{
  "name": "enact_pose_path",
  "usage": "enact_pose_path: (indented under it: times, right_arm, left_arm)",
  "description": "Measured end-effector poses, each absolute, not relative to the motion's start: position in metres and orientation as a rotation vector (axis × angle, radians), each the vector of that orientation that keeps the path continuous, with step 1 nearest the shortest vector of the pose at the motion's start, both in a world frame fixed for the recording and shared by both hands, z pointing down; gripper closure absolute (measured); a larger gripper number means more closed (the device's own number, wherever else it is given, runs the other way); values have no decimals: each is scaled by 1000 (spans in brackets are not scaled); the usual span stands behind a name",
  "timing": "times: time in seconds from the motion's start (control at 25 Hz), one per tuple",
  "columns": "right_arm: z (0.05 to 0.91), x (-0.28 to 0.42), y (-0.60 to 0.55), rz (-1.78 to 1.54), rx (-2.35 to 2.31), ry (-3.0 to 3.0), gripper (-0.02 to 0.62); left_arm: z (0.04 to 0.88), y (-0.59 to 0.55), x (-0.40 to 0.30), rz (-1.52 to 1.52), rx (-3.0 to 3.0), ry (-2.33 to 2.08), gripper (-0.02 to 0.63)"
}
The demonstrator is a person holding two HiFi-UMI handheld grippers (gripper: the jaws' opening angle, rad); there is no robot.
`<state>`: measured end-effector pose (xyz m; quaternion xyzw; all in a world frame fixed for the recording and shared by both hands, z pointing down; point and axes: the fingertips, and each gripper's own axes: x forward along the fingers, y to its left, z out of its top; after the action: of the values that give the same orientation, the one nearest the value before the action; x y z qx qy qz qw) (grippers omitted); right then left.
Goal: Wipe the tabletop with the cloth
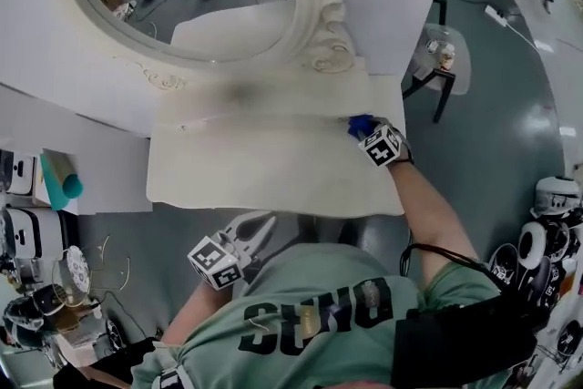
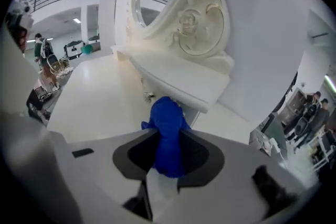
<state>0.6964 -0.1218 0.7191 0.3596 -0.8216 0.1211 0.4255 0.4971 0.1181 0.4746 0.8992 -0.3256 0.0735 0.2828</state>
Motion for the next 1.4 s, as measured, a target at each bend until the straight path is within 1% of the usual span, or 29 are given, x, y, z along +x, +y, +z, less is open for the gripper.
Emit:
enact_pose_path:
  times: [0.16, 0.28, 0.4, 0.64, 0.84, 0.96, 1.08, 1.2, 1.4]
  right_arm:
    - [731, 694, -137, 339, 926, -2034, 486]
    - [731, 689, -119, 391, 905, -2032, 488]
    - [732, 685, -55, 428, 805, -2010, 489]
    - [733, 687, 127, 621, 693, -1983, 489]
    - [739, 697, 164, 682, 670, -1889, 489]
    - [720, 709, 121, 660, 797, -1950, 489]
    - [696, 739, 23, 612, 999, -1992, 488]
    - [681, 760, -87, 494, 1099, -2008, 488]
    - [703, 770, -221, 373, 1065, -2001, 488]
  left_arm:
    - [482, 114, 466, 167, 2369, -917, 604]
    - [485, 101, 450, 147, 2371, -885, 604]
    - [482, 78, 446, 115, 2412, -798, 604]
    - [470, 31, 452, 65, 2511, -567, 604]
    - [454, 15, 474, 45, 2573, -402, 604]
    - [445, 14, 475, 43, 2593, -384, 604]
    - [452, 7, 465, 62, 2568, -457, 604]
    - [461, 6, 454, 95, 2531, -583, 604]
    - [471, 18, 441, 165, 2438, -841, 606]
